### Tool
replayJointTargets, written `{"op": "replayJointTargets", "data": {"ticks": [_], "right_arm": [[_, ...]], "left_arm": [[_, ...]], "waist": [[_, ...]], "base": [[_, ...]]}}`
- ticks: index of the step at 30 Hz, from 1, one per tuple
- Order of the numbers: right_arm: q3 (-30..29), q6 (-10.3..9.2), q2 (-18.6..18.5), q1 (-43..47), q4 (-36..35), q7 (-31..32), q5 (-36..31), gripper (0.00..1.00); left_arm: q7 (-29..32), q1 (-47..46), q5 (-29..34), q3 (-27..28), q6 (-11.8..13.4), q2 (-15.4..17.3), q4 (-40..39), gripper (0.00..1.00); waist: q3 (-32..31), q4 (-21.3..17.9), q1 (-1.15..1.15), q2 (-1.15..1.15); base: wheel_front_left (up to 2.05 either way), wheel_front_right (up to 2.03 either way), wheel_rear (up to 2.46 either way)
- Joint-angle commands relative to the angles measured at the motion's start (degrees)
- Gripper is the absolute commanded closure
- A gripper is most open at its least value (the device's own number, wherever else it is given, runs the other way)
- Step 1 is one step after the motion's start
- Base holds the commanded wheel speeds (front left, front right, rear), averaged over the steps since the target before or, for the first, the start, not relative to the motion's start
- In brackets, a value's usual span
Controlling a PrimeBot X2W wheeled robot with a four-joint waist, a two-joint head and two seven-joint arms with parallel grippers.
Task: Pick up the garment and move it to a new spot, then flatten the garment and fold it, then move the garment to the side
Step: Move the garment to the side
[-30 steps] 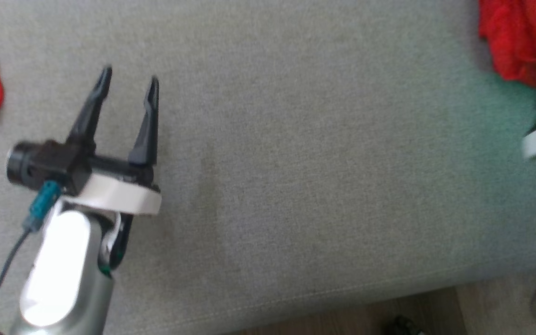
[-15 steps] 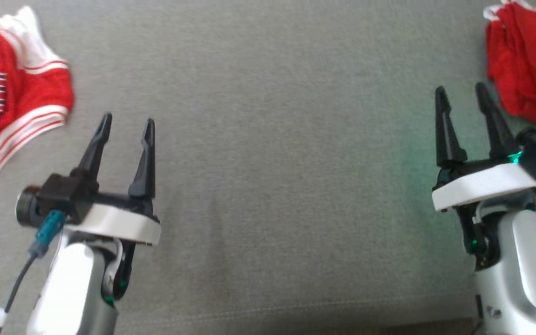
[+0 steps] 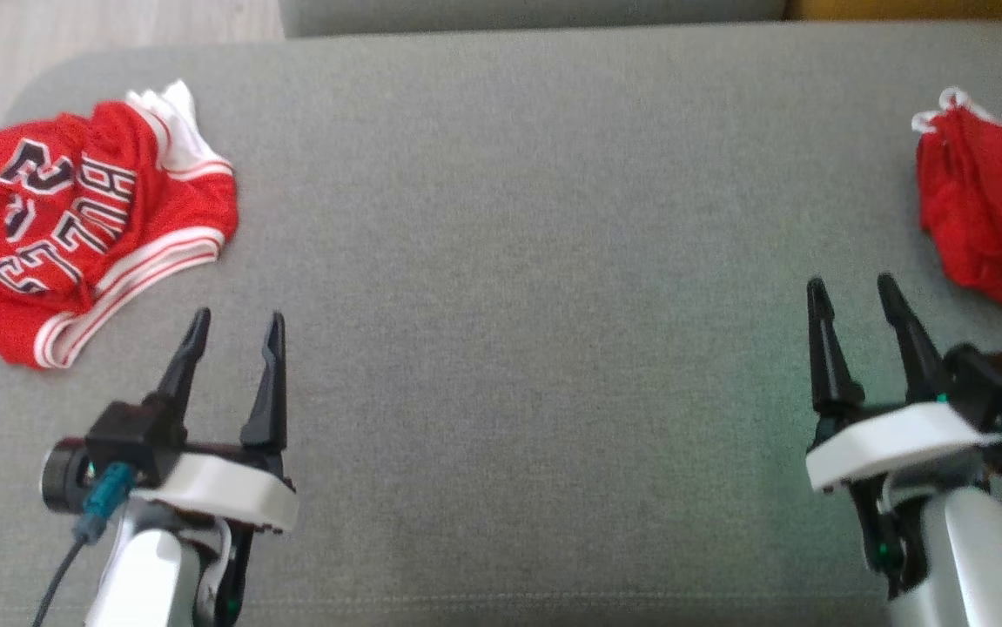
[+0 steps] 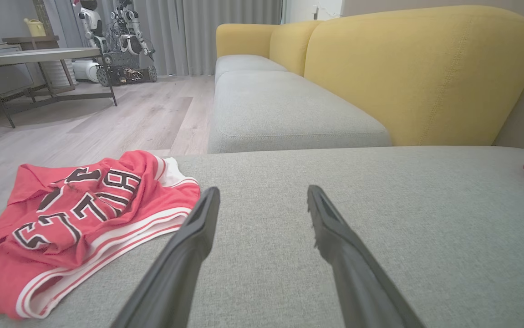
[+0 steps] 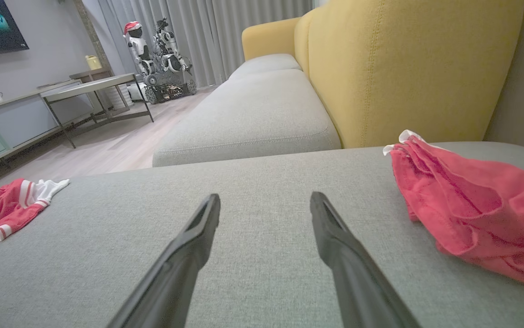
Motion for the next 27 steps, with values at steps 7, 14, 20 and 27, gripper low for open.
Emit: {"op": "replayJointTargets", "data": {"ticks": [7,14,20,27], "right_arm": [[0.9,-0.05,0.4,4.1,-3.2,0.9,0.1,0.00],[0.9,-0.05,0.4,7.7,-4.4,1.7,0.4,0.00],[0.9,-0.05,0.4,9.0,-5.4,2.5,0.4,0.00],[0.9,-0.05,0.5,9.1,-6.3,2.9,0.3,0.00]], "left_arm": [[-0.1,1.4,-0.5,0.9,0.2,1.3,-0.7,0.00],[0.6,4.0,-0.8,0.5,0.6,1.8,-0.7,0.00],[1.0,4.9,-0.9,0.3,0.9,2.3,-1.2,0.00],[1.2,4.7,-0.9,0.1,1.2,2.7,-1.5,0.00]], "waist": [[-5.5,0.2,0.01,0.00],[-8.4,0.0,0.01,0.00],[-9.1,-0.1,0.01,0.00],[-8.8,-0.1,0.01,0.00]], "base": [[0.00,0.00,0.00],[0.00,0.00,0.00],[0.00,0.00,0.00],[0.00,0.00,0.00]]}}
